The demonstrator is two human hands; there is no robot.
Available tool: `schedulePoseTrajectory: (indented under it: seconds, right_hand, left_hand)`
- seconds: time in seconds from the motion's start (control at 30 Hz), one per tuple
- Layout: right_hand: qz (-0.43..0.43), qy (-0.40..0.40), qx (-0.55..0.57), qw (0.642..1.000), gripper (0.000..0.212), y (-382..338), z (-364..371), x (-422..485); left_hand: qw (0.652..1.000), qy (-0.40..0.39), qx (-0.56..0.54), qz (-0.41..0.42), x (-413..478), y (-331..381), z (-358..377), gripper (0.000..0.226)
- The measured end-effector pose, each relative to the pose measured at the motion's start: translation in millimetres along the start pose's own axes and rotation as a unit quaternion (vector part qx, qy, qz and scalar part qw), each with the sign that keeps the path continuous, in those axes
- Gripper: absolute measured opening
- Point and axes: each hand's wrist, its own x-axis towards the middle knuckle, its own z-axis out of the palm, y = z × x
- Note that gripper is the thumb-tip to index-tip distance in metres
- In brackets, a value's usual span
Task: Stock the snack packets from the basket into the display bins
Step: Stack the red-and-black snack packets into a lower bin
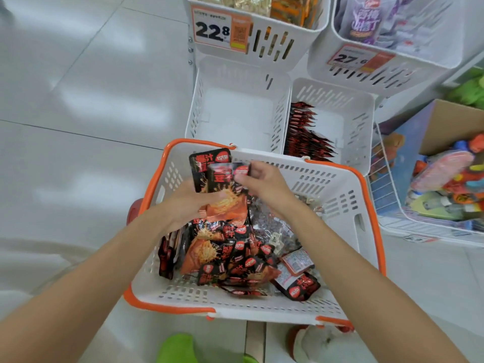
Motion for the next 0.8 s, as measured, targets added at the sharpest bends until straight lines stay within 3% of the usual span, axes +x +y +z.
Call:
schedulePoseTrajectory:
  seconds: [0.07, 0.13, 0.2, 0.23, 0.3, 0.43, 0.57, 0.67, 0.8]
  right_hand:
    - [0.010, -0.017, 0.021, 1.000, 0.037, 9.5, 8.7, 6.7]
    - [0.032, 0.024, -0.077, 0.996, 0.048, 30.7, 9.3, 10.1]
    - [0.086, 0.010, -0.183, 0.979, 0.058, 57.4, 15.0, 6.4]
    - [0.111, -0.022, -0.215, 0.970, 0.055, 70.8, 19.5, 4.6]
    - [0.104, -0.056, -0.262, 0.958, 0.025, 86.7, 26.0, 1.2]
    - [0.027, -0.005, -0.232, 0.972, 0.010, 48.3, -5.9, -5.9]
    - [-0.056, -0.024, -0.140, 0.988, 0.003, -25.3, -55.1, -16.7]
    - [-0.087, 0.000, -0.160, 0.983, 0.006, -44.6, -54.9, -14.1]
    - [-0.106, 0.075, -0.211, 0.969, 0.014, -32.9, -63.1, -4.8]
  left_hand:
    - [1.000, 0.025, -0.005, 0.012, -0.2, 2.6, -14.1, 0.029]
    - [0.998, 0.052, -0.030, 0.032, -0.8, 5.8, -30.4, 0.031]
    - [0.996, 0.066, -0.040, 0.043, -2.5, 7.9, -38.4, 0.031]
    - [0.996, 0.071, -0.037, 0.047, -3.0, 8.4, -39.3, 0.031]
    - [0.994, 0.084, -0.034, 0.057, -3.9, 7.7, -40.2, 0.032]
    - [0.991, 0.105, -0.039, 0.074, -6.3, 12.0, -42.7, 0.032]
    - [0.997, 0.037, -0.038, 0.056, 0.9, 20.3, -18.0, 0.032]
    - [0.997, -0.054, -0.060, 0.005, 9.0, 31.1, 21.2, 0.044]
    - [0.992, -0.120, -0.019, 0.034, 24.3, 45.2, 63.9, 0.063]
